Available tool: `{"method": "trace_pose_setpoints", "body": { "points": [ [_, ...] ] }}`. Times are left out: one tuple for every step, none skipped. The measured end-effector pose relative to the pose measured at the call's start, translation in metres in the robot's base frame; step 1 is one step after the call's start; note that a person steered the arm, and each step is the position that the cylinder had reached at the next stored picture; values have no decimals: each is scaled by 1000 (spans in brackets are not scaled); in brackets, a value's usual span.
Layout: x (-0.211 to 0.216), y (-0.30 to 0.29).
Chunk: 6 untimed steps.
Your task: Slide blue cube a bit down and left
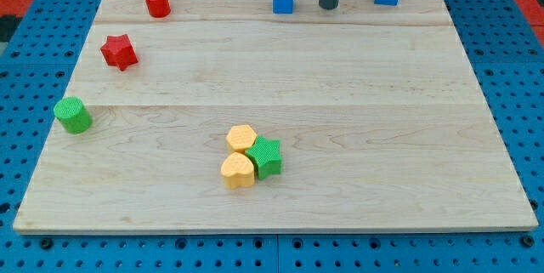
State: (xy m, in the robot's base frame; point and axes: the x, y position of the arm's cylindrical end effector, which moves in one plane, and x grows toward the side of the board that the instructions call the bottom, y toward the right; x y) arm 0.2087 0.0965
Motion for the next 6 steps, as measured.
{"method": "trace_pose_setpoints", "body": {
  "points": [
    [-11, -3],
    [-17, -3],
    [-17, -6],
    [-17, -9],
    [-17, -36],
    [-15, -79]
  ]
}}
